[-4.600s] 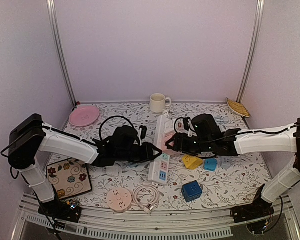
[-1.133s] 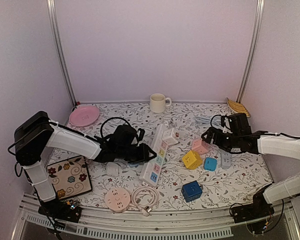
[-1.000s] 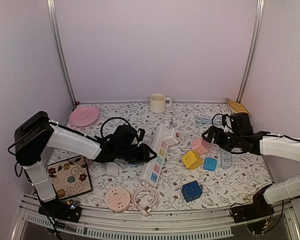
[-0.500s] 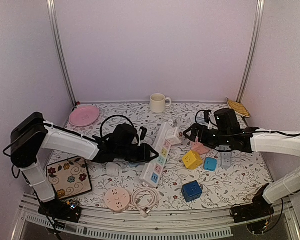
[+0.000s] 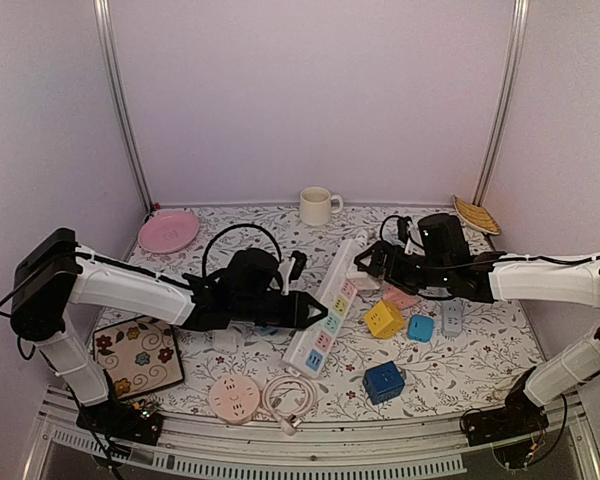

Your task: Pull the plug off the socket

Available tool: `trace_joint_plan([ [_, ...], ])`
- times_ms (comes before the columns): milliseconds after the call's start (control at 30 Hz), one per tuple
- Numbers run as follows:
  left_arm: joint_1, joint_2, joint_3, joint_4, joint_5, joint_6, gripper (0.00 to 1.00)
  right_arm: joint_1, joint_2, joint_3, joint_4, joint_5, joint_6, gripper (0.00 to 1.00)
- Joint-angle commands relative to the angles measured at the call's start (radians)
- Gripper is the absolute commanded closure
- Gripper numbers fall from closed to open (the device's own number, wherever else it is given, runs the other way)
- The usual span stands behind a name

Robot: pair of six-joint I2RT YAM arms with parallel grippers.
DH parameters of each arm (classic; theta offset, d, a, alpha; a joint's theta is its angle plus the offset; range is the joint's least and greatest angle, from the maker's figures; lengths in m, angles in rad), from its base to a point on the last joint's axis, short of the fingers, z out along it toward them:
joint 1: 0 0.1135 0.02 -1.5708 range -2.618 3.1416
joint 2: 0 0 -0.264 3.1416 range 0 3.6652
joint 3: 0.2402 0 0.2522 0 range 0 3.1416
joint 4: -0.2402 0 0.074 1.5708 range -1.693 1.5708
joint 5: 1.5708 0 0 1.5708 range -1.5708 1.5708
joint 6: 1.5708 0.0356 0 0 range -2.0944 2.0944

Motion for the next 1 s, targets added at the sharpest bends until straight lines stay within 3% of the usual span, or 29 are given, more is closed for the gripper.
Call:
trace_joint_plan([
  [0, -0.032, -0.075, 0.056, 0.148, -0.025, 0.071, 1.0, 0.009, 0.004, 0.009, 0.064, -0.013, 0.037, 0.04],
  [200, -0.045, -0.075, 0.051, 0.151, -0.06, 0.08, 1.0, 0.029, -0.003, -0.03, 0.104, -0.019, 0.07, 0.25],
  [367, -0.06, -0.084, 0.035, 0.142, -0.134, 0.087, 1.0, 0.03, -0.014, -0.054, 0.138, -0.034, 0.098, 0.52],
  [533, -0.064, -0.065, 0.051, 0.028, -0.286, 0.06, 1.0, 0.038, -0.024, -0.057, 0.157, -0.055, 0.115, 0.72],
  [667, -0.049, -0.034, 0.078, -0.07, -0.346, 0.014, 1.0, 0.042, -0.039, -0.057, 0.156, -0.061, 0.115, 0.75],
  [967, -0.001, -0.014, 0.073, -0.117, -0.344, -0.02, 1.0, 0.043, -0.074, -0.068, 0.151, -0.064, 0.106, 0.78],
])
